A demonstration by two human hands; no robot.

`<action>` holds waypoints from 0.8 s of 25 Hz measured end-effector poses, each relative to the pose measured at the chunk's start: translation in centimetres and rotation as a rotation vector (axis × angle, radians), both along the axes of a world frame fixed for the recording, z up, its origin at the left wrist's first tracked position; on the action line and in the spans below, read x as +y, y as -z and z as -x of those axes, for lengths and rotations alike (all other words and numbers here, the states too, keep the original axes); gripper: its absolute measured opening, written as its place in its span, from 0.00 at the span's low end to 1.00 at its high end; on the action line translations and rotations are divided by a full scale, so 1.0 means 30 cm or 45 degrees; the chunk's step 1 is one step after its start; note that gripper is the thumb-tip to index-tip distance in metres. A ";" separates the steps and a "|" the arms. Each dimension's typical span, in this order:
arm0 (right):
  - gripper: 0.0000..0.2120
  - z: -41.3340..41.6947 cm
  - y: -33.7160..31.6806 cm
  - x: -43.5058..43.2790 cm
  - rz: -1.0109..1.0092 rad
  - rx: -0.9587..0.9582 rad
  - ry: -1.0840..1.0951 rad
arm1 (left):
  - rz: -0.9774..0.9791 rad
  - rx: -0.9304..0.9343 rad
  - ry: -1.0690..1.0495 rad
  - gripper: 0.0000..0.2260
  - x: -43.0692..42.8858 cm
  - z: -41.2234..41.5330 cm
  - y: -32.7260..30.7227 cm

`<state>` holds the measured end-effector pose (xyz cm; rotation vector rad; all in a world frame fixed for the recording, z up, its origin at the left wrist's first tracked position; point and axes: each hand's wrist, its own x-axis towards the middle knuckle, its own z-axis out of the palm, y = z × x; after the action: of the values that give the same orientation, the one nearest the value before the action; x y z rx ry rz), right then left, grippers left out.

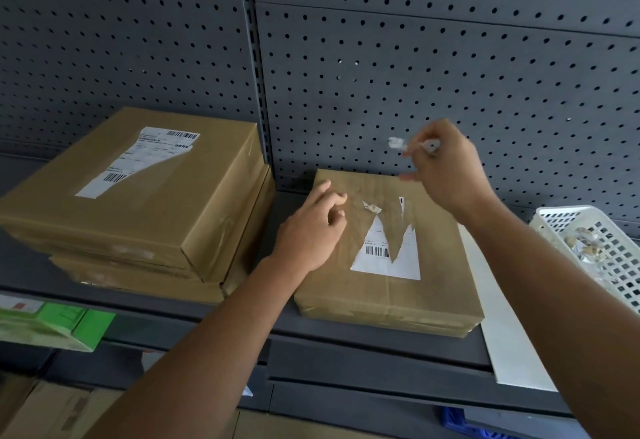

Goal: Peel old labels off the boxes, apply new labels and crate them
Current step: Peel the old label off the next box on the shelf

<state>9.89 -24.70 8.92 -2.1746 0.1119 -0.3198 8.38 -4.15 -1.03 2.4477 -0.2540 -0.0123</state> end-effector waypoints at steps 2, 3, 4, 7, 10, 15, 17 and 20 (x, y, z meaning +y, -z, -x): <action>0.01 0.024 0.038 0.003 0.070 0.059 -0.057 | -0.003 0.006 0.010 0.15 -0.002 0.000 -0.001; 0.01 0.034 0.063 0.006 0.134 0.083 -0.093 | -0.002 0.016 0.013 0.15 -0.003 0.002 -0.004; 0.02 0.042 0.086 0.010 0.218 0.110 -0.135 | -0.001 0.022 0.018 0.15 -0.003 0.003 -0.007; 0.03 0.051 0.150 0.034 0.366 0.194 -0.276 | 0.001 0.019 0.024 0.15 -0.004 0.003 -0.009; 0.04 0.042 0.207 0.058 0.433 0.144 -0.343 | 0.006 0.027 0.019 0.15 -0.007 0.005 -0.012; 0.06 0.008 0.236 0.074 0.674 -0.063 -0.421 | 0.002 0.012 0.011 0.15 -0.005 0.003 -0.009; 0.07 -0.003 0.222 0.071 0.609 -0.012 -0.388 | 0.010 0.015 0.011 0.15 -0.007 0.005 -0.004; 0.04 -0.042 0.119 0.044 0.356 -0.047 -0.145 | 0.007 0.009 0.013 0.14 -0.005 -0.001 0.004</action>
<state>11.17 -23.39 5.34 -2.4387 -0.0825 -0.3264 8.41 -4.29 -1.14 2.4409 -0.2628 -0.0244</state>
